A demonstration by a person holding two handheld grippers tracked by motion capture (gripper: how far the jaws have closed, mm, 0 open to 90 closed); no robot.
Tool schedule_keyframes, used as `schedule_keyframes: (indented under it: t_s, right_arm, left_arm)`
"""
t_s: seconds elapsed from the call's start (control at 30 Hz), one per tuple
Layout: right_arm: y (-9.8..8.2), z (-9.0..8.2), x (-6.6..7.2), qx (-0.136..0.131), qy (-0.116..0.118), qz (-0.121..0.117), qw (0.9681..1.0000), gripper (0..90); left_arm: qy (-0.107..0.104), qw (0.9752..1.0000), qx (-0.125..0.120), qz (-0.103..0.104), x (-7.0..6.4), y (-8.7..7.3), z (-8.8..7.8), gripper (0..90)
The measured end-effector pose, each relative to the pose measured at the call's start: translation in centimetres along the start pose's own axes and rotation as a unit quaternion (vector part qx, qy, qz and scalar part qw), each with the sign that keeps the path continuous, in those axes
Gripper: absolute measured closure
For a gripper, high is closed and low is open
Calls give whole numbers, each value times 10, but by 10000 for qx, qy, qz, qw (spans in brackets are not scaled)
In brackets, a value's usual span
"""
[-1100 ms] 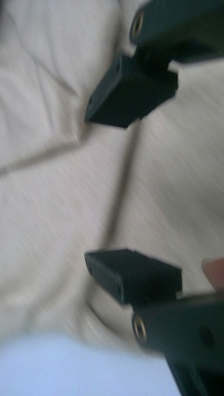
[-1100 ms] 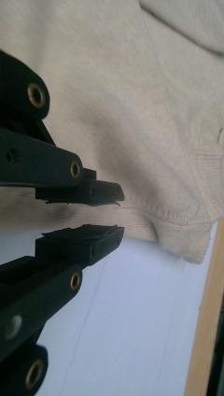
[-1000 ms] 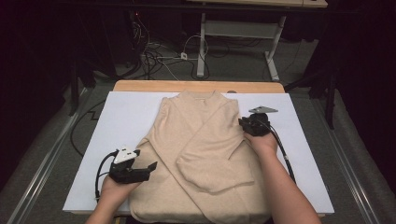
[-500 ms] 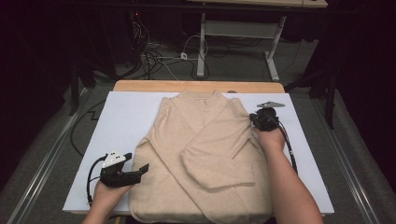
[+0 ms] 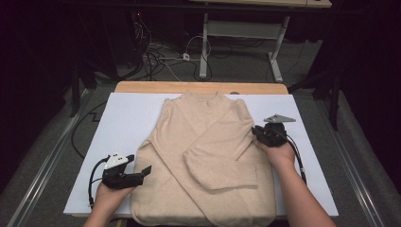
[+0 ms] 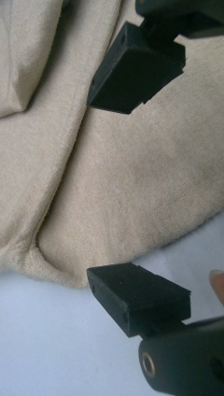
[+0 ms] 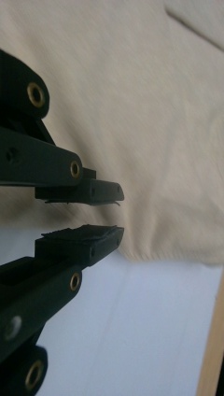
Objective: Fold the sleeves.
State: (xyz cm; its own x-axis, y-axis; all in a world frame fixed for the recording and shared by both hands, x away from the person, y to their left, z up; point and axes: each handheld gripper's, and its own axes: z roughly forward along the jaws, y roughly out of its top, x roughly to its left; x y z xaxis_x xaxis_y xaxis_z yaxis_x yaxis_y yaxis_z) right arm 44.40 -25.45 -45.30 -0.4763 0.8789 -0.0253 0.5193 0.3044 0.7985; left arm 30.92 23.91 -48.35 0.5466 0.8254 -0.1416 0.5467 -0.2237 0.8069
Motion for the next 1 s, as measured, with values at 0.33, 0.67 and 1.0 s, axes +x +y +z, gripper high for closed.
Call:
schedule_keyframes:
  t_s: [0.33, 0.67, 1.0]
  right_arm:
    - [-22, -9, 1, 182, -143, 82, 9997, 865]
    - [-37, -23, -16, -92, -153, 337, 9993, 735]
    - [-51, -74, 12, -532, 156, 236, 9982, 625]
  left_arm:
    - [-14, 10000, -15, -51, 0, -1, -1, 162]
    - [-19, 9999, -124, 99, -2, -2, -4, 157]
    - [24, 9996, -208, 179, -4, 0, -8, 67]
